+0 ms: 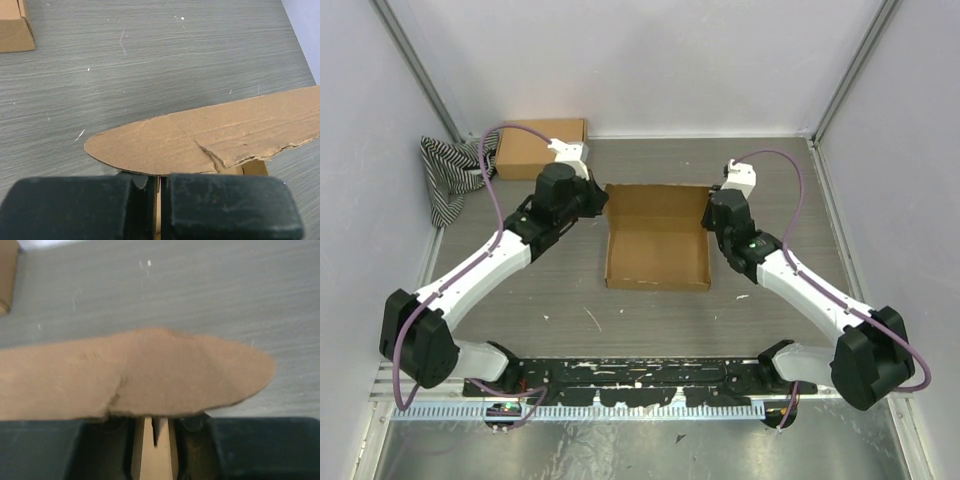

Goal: Fold the paper box

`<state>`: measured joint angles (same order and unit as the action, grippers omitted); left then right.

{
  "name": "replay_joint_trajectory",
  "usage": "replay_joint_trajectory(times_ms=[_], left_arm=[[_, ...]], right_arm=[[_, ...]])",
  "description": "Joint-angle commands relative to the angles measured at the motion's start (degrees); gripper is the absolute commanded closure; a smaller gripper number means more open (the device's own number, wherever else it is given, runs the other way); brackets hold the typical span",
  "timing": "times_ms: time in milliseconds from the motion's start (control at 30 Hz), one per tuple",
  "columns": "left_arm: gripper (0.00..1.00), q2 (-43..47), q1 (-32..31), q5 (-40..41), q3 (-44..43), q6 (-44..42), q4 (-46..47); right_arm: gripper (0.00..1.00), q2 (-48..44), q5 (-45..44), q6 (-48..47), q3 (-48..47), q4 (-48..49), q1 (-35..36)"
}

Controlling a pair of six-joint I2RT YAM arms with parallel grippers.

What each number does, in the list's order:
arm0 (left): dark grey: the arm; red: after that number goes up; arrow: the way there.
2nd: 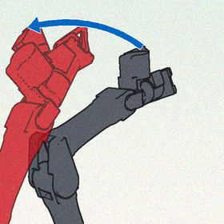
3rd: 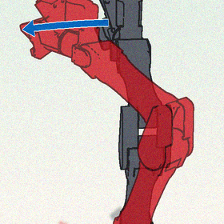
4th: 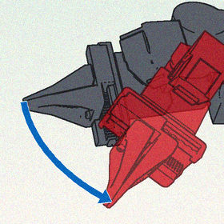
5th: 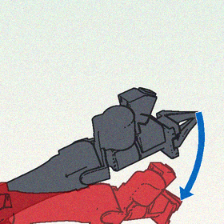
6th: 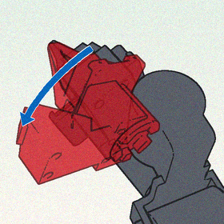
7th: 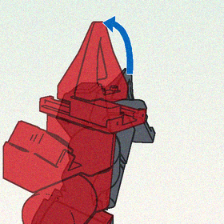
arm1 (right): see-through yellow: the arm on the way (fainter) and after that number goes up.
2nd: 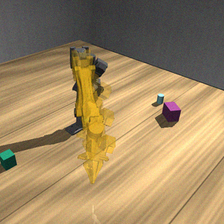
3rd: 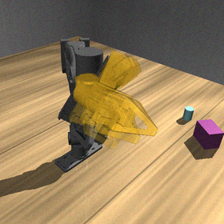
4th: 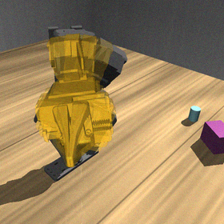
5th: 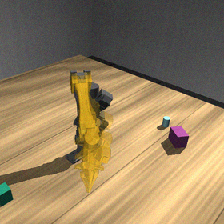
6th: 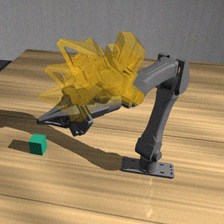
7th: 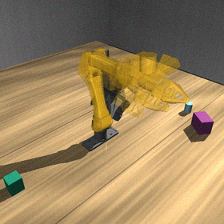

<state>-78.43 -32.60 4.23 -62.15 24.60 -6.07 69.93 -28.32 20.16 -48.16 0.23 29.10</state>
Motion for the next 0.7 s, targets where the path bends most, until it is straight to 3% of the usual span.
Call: replay_joint_trajectory(times_ms=[0, 200, 467, 633, 667], left_arm=[[0.94, 1.7, -1.5, 2.7, 1.8, 0.5, -4.0], [0.94, 3.9, -3.0, 4.8, 4.4, 1.0, -4.7], [0.88, 10.5, -7.0, 7.9, 10.1, 1.9, -5.4], [0.52, 16.9, -8.1, 7.0, 12.5, 3.3, -13.5], [0.49, 18.6, -8.1, 6.5, 12.9, 3.7, -15.9]], right_arm=[[0.67, -3.8, 4.7, 3.2, -2.6, -13.9, 0.6], [0.51, -12.8, 14.7, 3.6, -6.0, -28.1, 0.6], [0.49, -26.1, 21.2, 5.9, -11.1, -42.1, 0.6], [0.49, -29.8, 20.7, 8.3, -13.9, -44.3, 0.7], [0.48, -29.8, 20.0, 8.6, -14.4, -44.4, 0.7]])
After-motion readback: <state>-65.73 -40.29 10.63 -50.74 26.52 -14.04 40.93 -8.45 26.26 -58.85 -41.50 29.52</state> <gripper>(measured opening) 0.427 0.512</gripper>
